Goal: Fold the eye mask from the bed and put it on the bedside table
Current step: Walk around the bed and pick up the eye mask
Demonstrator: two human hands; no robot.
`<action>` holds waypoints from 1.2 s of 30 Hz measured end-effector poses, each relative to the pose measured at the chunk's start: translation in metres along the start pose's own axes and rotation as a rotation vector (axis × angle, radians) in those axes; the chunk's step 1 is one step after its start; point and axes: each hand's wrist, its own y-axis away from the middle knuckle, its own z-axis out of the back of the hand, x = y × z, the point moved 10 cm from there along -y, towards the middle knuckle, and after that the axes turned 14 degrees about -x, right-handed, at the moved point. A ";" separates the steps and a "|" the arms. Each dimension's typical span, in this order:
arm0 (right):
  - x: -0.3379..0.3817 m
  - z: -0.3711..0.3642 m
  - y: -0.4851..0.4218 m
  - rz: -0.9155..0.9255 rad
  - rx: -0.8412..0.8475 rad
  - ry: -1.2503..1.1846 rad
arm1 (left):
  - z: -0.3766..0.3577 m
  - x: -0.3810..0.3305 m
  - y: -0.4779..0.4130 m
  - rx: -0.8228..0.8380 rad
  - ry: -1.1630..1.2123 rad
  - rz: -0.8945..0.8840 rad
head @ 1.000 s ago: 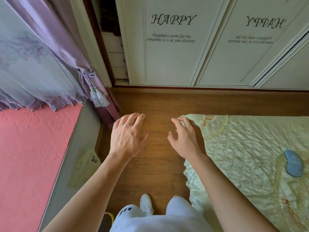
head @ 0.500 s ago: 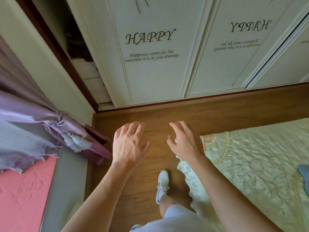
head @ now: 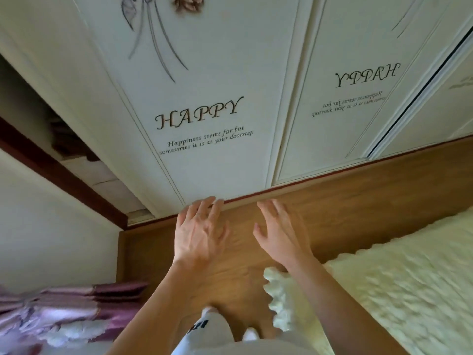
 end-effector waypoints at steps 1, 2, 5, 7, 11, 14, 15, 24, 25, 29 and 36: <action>-0.005 -0.003 -0.013 0.004 -0.018 0.020 | -0.007 -0.002 -0.016 0.001 0.014 -0.008; -0.011 -0.006 -0.025 -0.005 -0.027 0.035 | -0.016 -0.003 -0.031 0.004 0.026 -0.019; -0.033 -0.019 -0.059 -0.074 -0.040 0.069 | -0.047 -0.007 -0.076 0.025 0.047 -0.087; -0.049 -0.028 -0.085 -0.135 -0.047 0.089 | -0.071 -0.010 -0.112 0.050 0.059 -0.135; -0.077 -0.040 -0.146 -0.243 -0.064 0.138 | -0.110 -0.025 -0.194 0.035 0.119 -0.251; -0.101 -0.040 -0.188 -0.376 -0.097 0.154 | -0.129 -0.035 -0.252 0.029 0.216 -0.314; -0.110 -0.039 -0.199 -0.414 -0.111 0.156 | -0.134 -0.039 -0.270 0.028 0.236 -0.339; -0.205 -0.021 -0.222 -0.757 -0.218 0.219 | -0.190 -0.160 -0.356 0.122 0.453 -0.684; -0.217 -0.019 -0.219 -0.788 -0.231 0.226 | -0.196 -0.178 -0.359 0.142 0.471 -0.719; -0.266 -0.010 -0.207 -0.905 -0.229 0.267 | -0.222 -0.250 -0.367 0.202 0.515 -0.868; -0.393 0.012 -0.196 -1.128 -0.294 0.266 | -0.267 -0.402 -0.401 0.229 0.554 -1.024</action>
